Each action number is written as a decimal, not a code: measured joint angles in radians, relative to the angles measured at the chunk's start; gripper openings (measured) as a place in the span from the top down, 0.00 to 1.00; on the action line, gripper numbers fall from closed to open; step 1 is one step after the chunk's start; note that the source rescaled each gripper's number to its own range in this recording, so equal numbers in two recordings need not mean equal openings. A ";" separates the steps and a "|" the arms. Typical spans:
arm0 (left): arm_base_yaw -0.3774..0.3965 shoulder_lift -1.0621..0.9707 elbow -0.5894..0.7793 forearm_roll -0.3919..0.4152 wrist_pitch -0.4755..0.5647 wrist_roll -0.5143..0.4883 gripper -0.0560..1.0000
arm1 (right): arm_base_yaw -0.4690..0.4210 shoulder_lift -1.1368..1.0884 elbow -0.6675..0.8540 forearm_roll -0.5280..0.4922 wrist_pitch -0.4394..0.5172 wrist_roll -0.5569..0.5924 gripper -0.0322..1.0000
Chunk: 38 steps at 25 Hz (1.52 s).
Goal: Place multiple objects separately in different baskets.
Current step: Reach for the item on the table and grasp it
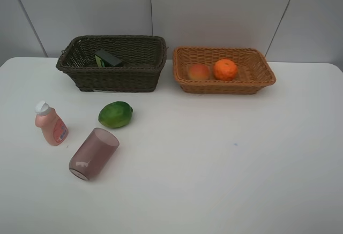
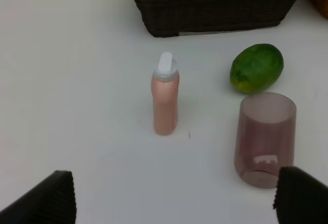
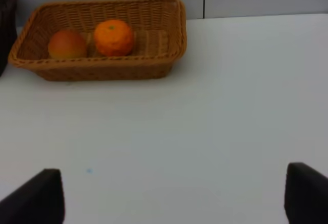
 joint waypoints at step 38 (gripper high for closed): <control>0.000 0.000 -0.002 0.009 -0.008 0.002 0.00 | 0.000 0.000 0.000 -0.005 -0.001 -0.003 0.20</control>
